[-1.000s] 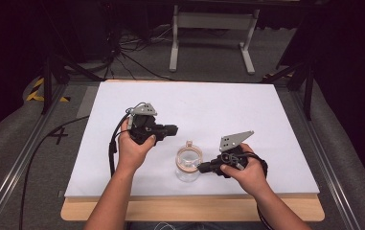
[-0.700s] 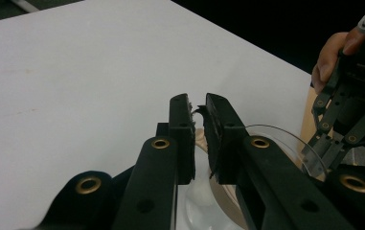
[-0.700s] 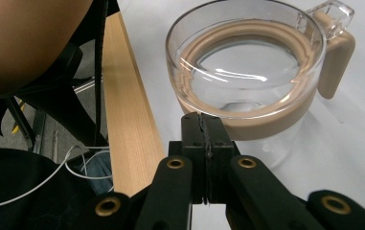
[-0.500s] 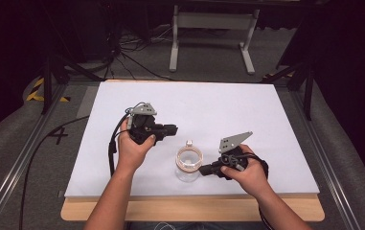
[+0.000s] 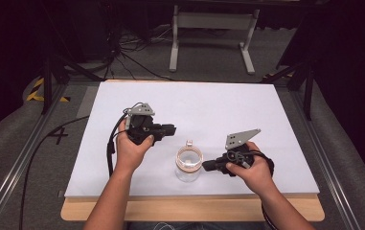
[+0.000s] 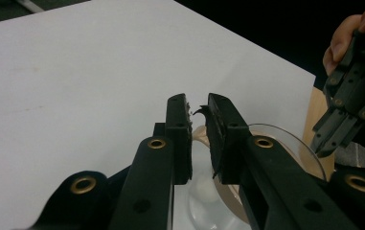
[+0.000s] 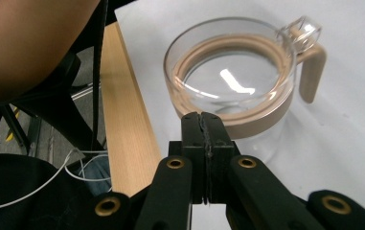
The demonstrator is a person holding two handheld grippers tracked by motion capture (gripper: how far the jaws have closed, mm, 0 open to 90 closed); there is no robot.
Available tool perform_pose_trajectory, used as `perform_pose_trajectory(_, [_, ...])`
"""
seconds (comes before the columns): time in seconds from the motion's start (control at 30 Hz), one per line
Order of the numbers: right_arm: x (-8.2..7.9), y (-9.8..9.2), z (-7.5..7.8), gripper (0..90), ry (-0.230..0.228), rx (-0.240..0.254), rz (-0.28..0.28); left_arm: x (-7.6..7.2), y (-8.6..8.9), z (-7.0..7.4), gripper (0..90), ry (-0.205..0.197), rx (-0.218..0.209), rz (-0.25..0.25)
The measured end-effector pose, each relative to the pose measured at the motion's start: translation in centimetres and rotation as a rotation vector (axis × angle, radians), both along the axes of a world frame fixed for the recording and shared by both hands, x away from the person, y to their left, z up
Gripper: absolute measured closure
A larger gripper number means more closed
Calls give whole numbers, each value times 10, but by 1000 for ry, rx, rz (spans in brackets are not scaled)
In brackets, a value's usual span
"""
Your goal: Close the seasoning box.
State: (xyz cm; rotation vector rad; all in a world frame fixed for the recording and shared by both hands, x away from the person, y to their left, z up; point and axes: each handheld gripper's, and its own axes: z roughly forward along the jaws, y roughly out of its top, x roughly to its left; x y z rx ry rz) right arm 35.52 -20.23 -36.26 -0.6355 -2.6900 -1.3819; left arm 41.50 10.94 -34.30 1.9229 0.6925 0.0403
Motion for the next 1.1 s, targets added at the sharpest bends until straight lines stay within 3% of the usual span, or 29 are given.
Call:
perform_pose_trajectory(0.23, [5,-6,10,888,-28,29,-10,-5,12,-1,783,-2,7,32])
perform_pose_trajectory(0.43, [13,-20,22,822,-80,74,-63,-10,23,-2,770,8,9,67])
perform_pose_trajectory(0.47, [16,-27,26,797,-101,99,-95,-10,25,-2,769,1,12,71])
perform_pose_trajectory(0.57, [19,-35,30,768,-119,116,-129,-11,30,-2,769,4,14,89])
perform_pose_trajectory(0.73, [30,-63,32,707,-151,128,-245,-9,34,-5,763,5,10,109])
perform_pose_trajectory(0.9, [38,-89,29,640,-179,148,-366,-4,37,-11,749,-7,61,146])
perform_pose_trajectory(1.0, [44,-102,25,594,-198,133,-424,0,40,-20,734,1,90,179])
perform_pose_trajectory(1.1, [52,-116,17,507,-222,86,-471,6,45,-30,699,10,112,204])
